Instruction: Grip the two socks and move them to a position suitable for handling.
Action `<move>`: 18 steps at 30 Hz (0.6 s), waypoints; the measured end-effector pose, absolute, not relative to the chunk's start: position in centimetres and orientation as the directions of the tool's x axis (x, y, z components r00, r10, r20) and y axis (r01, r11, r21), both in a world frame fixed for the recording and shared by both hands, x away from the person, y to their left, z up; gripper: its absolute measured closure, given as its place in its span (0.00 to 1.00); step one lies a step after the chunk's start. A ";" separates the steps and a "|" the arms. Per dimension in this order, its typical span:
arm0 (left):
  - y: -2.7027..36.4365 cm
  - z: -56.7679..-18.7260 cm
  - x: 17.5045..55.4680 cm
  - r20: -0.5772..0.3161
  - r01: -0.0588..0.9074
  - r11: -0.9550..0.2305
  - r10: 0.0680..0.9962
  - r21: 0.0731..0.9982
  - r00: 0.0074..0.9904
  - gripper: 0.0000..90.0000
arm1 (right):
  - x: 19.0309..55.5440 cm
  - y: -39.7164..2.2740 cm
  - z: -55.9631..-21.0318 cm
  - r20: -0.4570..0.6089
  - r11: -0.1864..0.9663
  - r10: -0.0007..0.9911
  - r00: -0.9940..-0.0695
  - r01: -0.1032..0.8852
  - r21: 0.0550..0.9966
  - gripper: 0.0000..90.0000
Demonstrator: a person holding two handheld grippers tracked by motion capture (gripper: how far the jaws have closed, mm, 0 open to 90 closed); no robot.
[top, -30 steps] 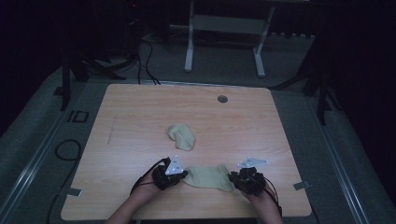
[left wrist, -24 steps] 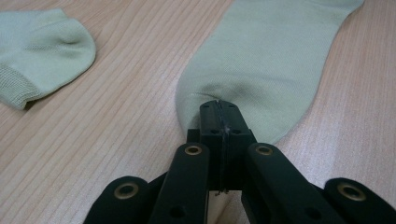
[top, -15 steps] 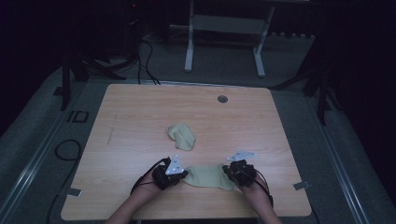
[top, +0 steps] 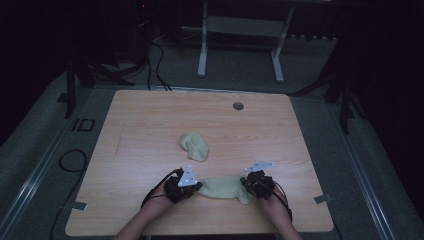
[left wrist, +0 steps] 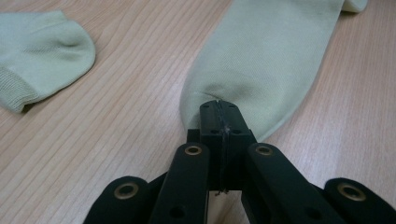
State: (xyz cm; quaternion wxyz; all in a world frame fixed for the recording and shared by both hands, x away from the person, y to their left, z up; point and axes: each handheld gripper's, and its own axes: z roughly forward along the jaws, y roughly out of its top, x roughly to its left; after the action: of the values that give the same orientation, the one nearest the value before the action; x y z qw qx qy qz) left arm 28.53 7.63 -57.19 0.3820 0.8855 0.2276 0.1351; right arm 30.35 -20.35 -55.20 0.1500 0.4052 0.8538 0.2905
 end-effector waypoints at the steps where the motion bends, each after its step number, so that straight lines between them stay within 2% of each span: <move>1: 7.5 -57.2 28.5 0.062 0.300 -0.602 0.505 0.740 0.861 0.99 | 30.4 -20.7 -55.2 -0.023 0.502 0.782 -0.623 0.607 0.616 0.99; 6: 6.6 -57.2 28.8 0.065 0.293 -0.604 0.499 0.741 0.864 0.99 | 30.6 -21.1 -55.2 -0.027 0.489 0.795 -0.606 0.614 0.619 0.98; 10: 6.3 -57.2 28.9 0.055 0.304 -0.595 0.508 0.744 0.860 0.99 | 30.9 -21.3 -55.1 -0.007 0.477 0.798 -0.603 0.623 0.620 0.92; 13: 6.1 -57.1 28.9 0.038 0.314 -0.589 0.507 0.745 0.861 0.88 | 30.8 -21.3 -55.0 0.000 0.477 0.791 -0.612 0.617 0.626 0.87; 16: 6.0 -56.8 28.7 0.028 0.327 -0.581 0.517 0.745 0.856 0.69 | 30.8 -21.2 -54.9 0.004 0.475 0.790 -0.613 0.615 0.629 0.85; 18: 6.1 -56.4 28.5 0.024 0.330 -0.571 0.523 0.752 0.852 0.69 | 30.7 -21.2 -54.8 0.005 0.474 0.789 -0.614 0.614 0.631 0.83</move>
State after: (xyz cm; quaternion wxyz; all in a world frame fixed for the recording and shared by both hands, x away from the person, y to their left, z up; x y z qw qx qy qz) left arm 28.49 6.11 -56.38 0.3944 0.8777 0.2430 0.1229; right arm 30.74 -21.23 -54.81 0.1449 0.4145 0.8461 0.3021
